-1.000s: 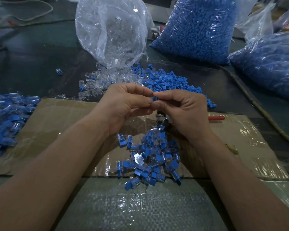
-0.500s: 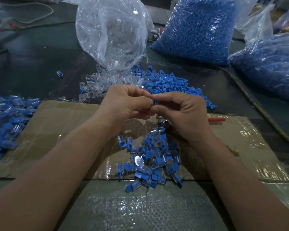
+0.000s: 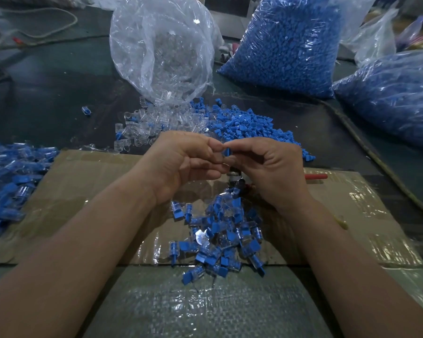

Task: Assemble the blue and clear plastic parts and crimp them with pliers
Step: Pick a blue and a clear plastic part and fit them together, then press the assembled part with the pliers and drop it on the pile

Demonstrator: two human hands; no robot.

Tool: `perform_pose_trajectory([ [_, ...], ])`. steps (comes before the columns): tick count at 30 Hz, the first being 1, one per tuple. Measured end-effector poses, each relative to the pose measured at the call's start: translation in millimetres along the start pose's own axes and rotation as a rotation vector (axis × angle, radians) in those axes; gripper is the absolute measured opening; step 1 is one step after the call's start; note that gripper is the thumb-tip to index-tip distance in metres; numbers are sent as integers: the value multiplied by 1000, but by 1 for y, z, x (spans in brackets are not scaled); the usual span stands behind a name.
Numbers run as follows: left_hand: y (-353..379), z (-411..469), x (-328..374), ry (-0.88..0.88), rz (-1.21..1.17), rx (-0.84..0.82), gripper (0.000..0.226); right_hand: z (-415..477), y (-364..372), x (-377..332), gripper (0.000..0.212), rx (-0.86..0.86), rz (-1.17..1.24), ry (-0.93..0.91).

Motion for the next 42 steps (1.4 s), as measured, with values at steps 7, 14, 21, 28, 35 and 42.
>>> perform_pose_trajectory([
  [7, 0, 0, 2, 17, 83, 16, 11, 0, 1, -2, 31, -7, -47, -10],
  [14, -1, 1, 3, 65, 105, 43, 17, 0, 2, -1, 30, -66, -89, 37],
  [21, -9, 2, 4, 64, 37, 89, 13, -4, -32, 44, 33, -241, -289, 433],
  [28, -9, 2, 3, 62, 31, 82, 17, -32, -40, 71, 95, -646, -473, 683],
  [35, -9, 2, 3, 65, 35, 71, 20, -33, -39, 77, 64, -683, -614, 647],
  [42, -10, 2, 4, 74, 45, 74, 5, -25, -39, 67, 36, -598, -591, 604],
])
Point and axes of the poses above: each hand's wrist, its own z-axis towards the middle knuckle, its own y-axis out of the palm, x = y × z, the point moved 9 cm from there along z, towards the middle knuckle, and after that the axes turned 3 degrees about z, right-handed, at the moved point
